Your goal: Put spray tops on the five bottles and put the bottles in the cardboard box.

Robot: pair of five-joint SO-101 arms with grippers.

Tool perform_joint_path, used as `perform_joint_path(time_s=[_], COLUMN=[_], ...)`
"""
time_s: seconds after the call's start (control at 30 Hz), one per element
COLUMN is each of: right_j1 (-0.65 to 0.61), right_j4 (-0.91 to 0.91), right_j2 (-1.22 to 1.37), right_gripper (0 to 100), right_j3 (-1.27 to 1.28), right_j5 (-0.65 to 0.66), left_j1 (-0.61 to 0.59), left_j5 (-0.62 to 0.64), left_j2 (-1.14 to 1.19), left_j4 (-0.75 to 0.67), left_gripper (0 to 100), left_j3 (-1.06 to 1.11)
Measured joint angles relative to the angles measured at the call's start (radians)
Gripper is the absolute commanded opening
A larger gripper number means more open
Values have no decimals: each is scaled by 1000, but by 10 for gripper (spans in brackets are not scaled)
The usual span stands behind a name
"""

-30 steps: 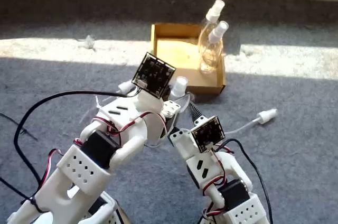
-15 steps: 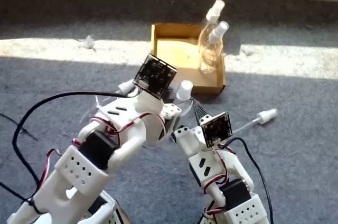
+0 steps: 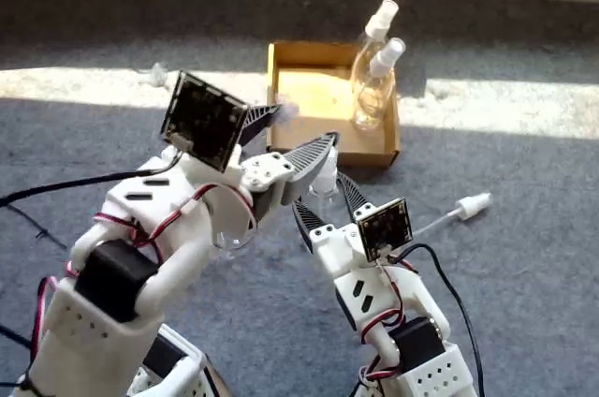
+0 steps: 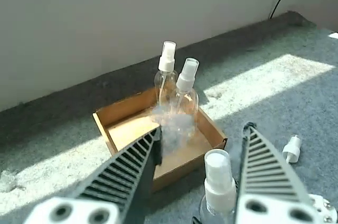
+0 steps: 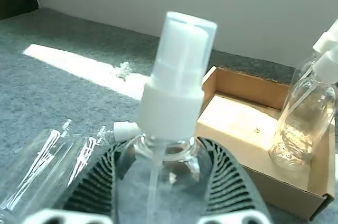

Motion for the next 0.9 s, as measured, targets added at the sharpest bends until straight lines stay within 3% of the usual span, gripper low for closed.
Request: perform_joint_path(time_s=[0.3,0.6,0.8,0.9], right_j1=[0,2,-2,31], right_j4=[0,2,0,-2], right_j2=[0,2,0,0], right_gripper=[4,4,4,4], right_j3=[0,0,0,0], right_j5=[0,0,0,0], left_j1=[-17,-18,-26,-94], left_j5=[3,5,-63,-68], left_j2=[132,3,-89,-123], left_j4=[-52,-78,-64,-11], left_gripper=[229,228,228,228], left_j3=[83,244,210,143])
